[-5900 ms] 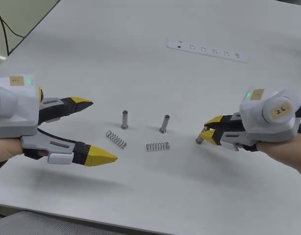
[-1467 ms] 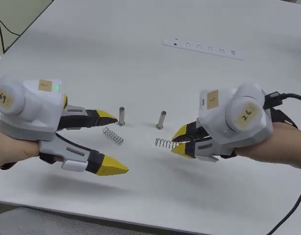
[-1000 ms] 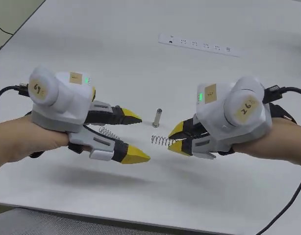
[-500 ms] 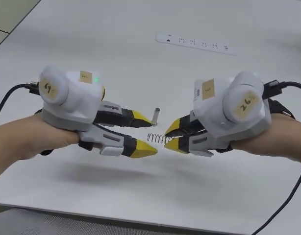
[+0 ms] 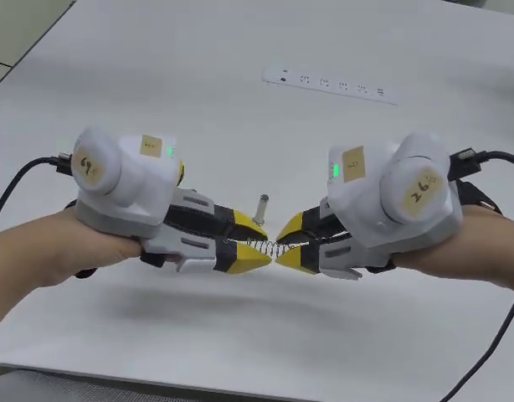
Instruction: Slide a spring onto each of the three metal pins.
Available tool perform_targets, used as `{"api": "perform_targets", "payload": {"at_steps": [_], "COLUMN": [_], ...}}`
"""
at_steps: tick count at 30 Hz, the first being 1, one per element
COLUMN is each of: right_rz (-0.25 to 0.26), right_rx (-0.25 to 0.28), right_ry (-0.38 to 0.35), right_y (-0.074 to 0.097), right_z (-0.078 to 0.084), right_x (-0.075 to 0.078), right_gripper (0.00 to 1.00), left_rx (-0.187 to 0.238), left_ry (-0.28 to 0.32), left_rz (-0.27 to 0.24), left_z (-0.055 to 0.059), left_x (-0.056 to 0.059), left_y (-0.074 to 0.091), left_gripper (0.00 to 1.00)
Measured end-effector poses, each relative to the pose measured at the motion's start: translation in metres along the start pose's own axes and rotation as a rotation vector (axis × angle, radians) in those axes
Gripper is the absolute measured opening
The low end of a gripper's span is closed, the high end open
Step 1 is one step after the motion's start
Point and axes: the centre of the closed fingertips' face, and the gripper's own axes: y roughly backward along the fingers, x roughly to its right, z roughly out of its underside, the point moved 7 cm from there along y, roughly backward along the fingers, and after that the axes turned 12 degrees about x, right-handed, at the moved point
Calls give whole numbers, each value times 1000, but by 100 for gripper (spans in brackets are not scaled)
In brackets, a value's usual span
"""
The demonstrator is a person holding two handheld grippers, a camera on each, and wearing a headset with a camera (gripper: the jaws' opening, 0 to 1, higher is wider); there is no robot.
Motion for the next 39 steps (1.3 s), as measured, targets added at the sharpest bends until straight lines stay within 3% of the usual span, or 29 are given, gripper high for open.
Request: {"api": "perform_targets", "payload": {"at_steps": [7, 19, 23, 39], "right_rz": [1, -10, -4, -8], "right_rx": [4, 27, 26, 24], "right_ry": [-1, 17, -1, 39], "right_y": [2, 4, 6, 3], "right_z": [0, 4, 11, 11], "right_x": [0, -7, -8, -10], "right_gripper": [7, 8, 15, 7], "left_rx": [8, -4, -7, -20], "left_ry": [-20, 3, 6, 8], "left_rz": [10, 61, 66, 81], "left_z": [-1, 2, 1, 2], "left_x": [2, 6, 4, 4], "left_y": [-1, -2, -1, -2], "left_gripper": [3, 3, 3, 3]}}
